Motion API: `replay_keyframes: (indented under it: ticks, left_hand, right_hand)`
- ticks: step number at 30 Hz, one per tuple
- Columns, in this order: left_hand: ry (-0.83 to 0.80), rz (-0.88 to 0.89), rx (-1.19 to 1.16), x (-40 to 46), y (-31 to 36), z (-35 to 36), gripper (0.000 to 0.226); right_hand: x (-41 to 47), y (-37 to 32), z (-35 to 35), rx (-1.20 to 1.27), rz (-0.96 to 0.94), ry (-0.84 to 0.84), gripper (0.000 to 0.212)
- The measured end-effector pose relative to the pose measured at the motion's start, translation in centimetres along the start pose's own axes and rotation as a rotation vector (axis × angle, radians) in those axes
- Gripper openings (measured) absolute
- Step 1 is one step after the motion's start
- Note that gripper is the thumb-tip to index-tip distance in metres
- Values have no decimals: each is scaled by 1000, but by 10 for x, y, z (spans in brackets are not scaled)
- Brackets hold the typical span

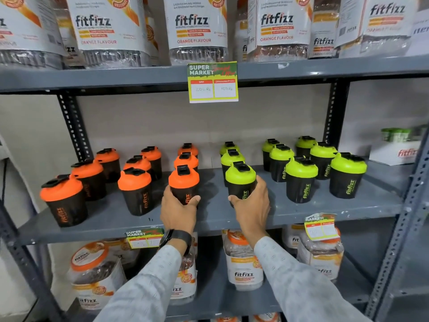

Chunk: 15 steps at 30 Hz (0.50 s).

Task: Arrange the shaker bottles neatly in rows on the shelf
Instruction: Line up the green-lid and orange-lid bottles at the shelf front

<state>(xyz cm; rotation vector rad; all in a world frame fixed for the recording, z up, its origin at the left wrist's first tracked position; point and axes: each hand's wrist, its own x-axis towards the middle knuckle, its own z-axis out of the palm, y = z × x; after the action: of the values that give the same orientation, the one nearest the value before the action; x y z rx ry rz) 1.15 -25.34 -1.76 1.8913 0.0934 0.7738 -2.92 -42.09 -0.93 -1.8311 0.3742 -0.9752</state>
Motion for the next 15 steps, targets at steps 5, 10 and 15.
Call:
replay_keyframes:
  ticks: [5, 10, 15]
  left_hand:
    - [-45, 26, 12, -1, -2, -4, 77]
    - [-66, 28, 13, -3, -3, -5, 80]
    - [-79, 21, 26, -4, -4, -5, 84]
  right_hand:
    - [-3, 0, 4, -50, 7, 34, 97]
    - [-3, -1, 6, -61, 11, 29, 98]
    - [-4, -1, 8, -57, 0, 23, 98]
